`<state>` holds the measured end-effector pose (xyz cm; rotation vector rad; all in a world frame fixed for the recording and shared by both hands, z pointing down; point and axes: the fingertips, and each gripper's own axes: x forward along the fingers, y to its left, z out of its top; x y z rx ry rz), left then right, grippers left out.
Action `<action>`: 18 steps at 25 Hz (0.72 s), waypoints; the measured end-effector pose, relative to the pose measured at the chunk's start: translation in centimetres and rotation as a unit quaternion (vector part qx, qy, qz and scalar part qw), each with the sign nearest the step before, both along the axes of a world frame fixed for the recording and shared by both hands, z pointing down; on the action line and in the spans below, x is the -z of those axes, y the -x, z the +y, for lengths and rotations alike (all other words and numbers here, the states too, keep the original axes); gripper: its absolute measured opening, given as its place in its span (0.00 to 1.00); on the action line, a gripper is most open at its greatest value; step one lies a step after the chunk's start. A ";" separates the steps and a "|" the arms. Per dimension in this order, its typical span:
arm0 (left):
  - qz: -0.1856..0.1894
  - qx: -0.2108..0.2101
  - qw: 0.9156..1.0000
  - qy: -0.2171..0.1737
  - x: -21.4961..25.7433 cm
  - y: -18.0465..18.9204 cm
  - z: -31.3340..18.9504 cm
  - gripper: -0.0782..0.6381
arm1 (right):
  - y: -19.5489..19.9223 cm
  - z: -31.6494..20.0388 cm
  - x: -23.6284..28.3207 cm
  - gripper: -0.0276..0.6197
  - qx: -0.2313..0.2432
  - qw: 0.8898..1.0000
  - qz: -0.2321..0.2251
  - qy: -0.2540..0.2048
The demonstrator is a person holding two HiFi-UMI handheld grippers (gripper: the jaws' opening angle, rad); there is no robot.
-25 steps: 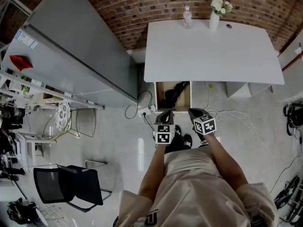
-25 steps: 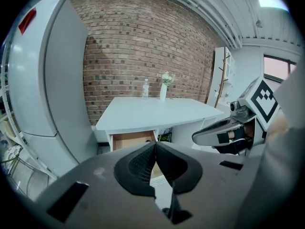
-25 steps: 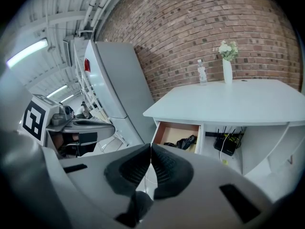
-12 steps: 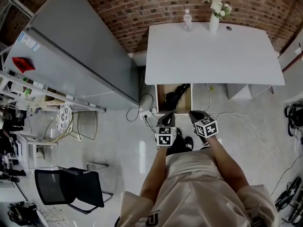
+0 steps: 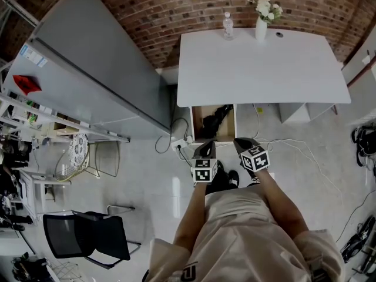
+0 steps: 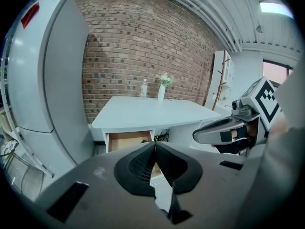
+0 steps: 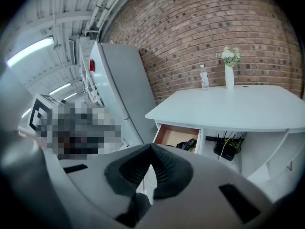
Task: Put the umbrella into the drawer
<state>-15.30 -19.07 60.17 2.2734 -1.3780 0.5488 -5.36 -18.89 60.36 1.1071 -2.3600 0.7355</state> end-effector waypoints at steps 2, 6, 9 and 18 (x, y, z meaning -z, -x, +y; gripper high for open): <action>0.002 0.000 1.000 -0.002 0.1 0.0 0.1 0.12 | 0.0 0.0 0.1 0.15 -0.001 1.000 -0.002 -0.001; 0.000 0.005 1.000 -0.003 0.0 0.3 0.2 0.12 | 0.3 0.2 0.1 0.15 0.003 1.000 -0.002 -0.003; 0.000 0.007 1.000 -0.004 -0.1 0.6 0.2 0.12 | 0.4 0.1 0.2 0.15 0.001 1.000 -0.003 -0.007; 0.003 0.003 1.000 -0.014 0.4 0.9 0.0 0.12 | 0.5 -0.9 0.6 0.15 -0.012 1.000 -0.002 -0.015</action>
